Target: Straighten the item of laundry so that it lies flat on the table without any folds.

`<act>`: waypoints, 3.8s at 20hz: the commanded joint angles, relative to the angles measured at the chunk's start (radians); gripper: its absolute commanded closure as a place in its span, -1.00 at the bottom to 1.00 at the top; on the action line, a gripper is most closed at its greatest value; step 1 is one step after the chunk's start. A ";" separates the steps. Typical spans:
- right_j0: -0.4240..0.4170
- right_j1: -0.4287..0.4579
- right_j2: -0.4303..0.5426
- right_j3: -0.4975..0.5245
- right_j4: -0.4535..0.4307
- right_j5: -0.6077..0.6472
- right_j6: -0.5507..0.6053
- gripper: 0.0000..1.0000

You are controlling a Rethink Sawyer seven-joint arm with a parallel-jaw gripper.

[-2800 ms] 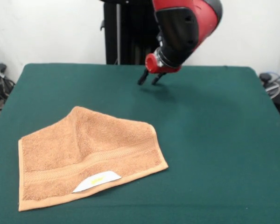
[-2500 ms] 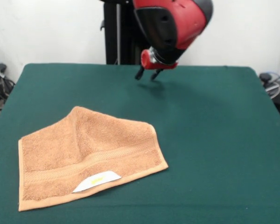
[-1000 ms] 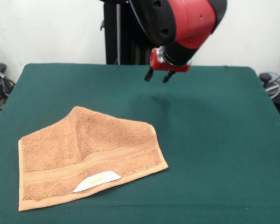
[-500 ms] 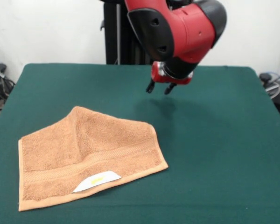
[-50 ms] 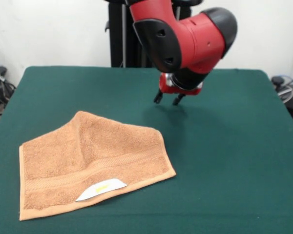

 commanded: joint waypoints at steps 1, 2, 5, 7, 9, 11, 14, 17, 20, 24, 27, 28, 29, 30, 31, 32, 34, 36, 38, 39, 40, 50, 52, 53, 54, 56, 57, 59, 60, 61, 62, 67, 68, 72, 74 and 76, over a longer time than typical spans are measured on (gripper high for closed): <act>0.019 0.038 0.091 -0.138 0.001 0.082 -0.318 -1.00; 0.020 0.035 0.094 -0.146 0.007 0.101 -0.325 -1.00; 0.019 0.030 0.105 -0.164 0.025 0.144 -0.341 -1.00; 0.020 0.024 0.108 -0.173 0.038 0.168 -0.347 -1.00; 0.022 0.014 0.109 -0.182 0.054 0.193 -0.351 -1.00; 0.022 0.009 0.112 -0.198 0.077 0.228 -0.365 -1.00; 0.028 0.006 0.110 -0.230 0.105 0.282 -0.385 -1.00; 0.033 0.009 0.103 -0.259 0.122 0.311 -0.404 -1.00; 0.036 0.015 0.096 -0.287 0.141 0.340 -0.421 -1.00; 0.036 0.016 0.089 -0.306 0.151 0.355 -0.438 -1.00; 0.038 0.023 0.082 -0.316 0.143 0.348 -0.446 -1.00; 0.036 0.029 0.081 -0.318 0.136 0.338 -0.450 -1.00; 0.035 0.034 0.079 -0.322 0.122 0.323 -0.459 -1.00; 0.034 0.040 0.077 -0.326 0.108 0.308 -0.467 -1.00; 0.034 0.046 0.075 -0.329 0.094 0.292 -0.476 -1.00; 0.033 0.053 0.073 -0.336 0.081 0.280 -0.485 -1.00; 0.040 0.057 0.067 -0.348 0.056 0.269 -0.499 -1.00; 0.053 0.059 0.061 -0.360 0.035 0.264 -0.502 -1.00; 0.066 0.062 0.056 -0.366 0.020 0.255 -0.494 -1.00; 0.074 0.072 0.053 -0.374 0.011 0.249 -0.485 -1.00; 0.082 0.070 0.049 -0.368 0.002 0.235 -0.468 -1.00; 0.169 0.016 0.001 -0.314 -0.064 0.183 -0.343 -1.00; 0.181 0.010 -0.009 -0.306 -0.081 0.168 -0.330 -1.00; 0.190 0.005 -0.015 -0.301 -0.091 0.159 -0.320 -1.00; 0.196 0.002 -0.020 -0.297 -0.099 0.150 -0.314 -1.00; 0.209 -0.006 -0.029 -0.289 -0.119 0.128 -0.303 -1.00; 0.215 -0.010 -0.034 -0.284 -0.130 0.115 -0.298 -1.00; 0.230 -0.012 -0.042 -0.284 -0.153 0.097 -0.287 -1.00; 0.237 -0.013 -0.046 -0.285 -0.163 0.089 -0.285 -1.00; 0.244 -0.010 -0.048 -0.290 -0.178 0.075 -0.285 -1.00; 0.250 -0.011 -0.049 -0.292 -0.194 0.060 -0.289 -1.00; 0.284 -0.024 -0.067 -0.286 -0.266 -0.017 -0.277 -1.00; 0.293 -0.026 -0.076 -0.284 -0.275 -0.019 -0.275 -1.00; 0.337 -0.029 -0.119 -0.273 -0.308 -0.027 -0.245 -1.00; 0.352 -0.039 -0.138 -0.254 -0.324 -0.047 -0.231 -1.00; 0.374 -0.045 -0.158 -0.241 -0.353 -0.071 -0.220 -1.00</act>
